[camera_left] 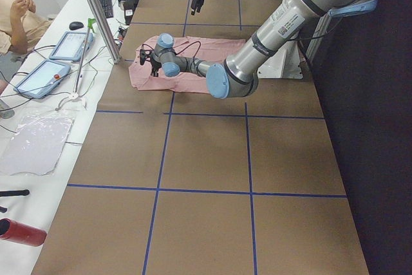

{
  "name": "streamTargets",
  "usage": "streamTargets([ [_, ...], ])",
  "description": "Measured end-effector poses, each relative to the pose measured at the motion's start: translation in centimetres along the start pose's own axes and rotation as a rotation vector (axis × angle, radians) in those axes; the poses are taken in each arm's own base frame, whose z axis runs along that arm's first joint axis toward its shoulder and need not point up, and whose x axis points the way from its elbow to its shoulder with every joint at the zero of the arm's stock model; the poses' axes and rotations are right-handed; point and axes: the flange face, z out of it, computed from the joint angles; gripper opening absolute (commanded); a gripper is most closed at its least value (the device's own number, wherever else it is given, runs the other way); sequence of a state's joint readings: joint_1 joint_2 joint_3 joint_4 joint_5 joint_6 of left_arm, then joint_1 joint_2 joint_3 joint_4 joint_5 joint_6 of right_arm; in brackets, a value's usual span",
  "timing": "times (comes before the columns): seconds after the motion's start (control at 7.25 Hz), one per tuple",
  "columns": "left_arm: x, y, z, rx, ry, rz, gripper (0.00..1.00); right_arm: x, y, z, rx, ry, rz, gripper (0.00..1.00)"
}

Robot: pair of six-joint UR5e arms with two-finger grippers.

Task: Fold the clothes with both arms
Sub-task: 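Fold the sleeve nearest the left gripper inward toward the shirt center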

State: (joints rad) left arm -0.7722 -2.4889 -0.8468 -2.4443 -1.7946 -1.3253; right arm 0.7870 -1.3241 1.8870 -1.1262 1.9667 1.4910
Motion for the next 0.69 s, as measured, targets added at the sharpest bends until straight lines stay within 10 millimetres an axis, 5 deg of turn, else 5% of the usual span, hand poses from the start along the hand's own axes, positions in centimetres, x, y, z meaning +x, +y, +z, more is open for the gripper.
streamTargets([
  [0.28,0.2,0.7,-2.3,0.015,0.063,0.006,0.62,0.0,0.0,0.1,0.002,0.001,0.001,1.0],
  [0.69,-2.4,9.1,-12.0,-0.034,0.234,-0.043,0.62,-1.2,1.6,0.3,0.031,-0.013,-0.001,1.0],
])
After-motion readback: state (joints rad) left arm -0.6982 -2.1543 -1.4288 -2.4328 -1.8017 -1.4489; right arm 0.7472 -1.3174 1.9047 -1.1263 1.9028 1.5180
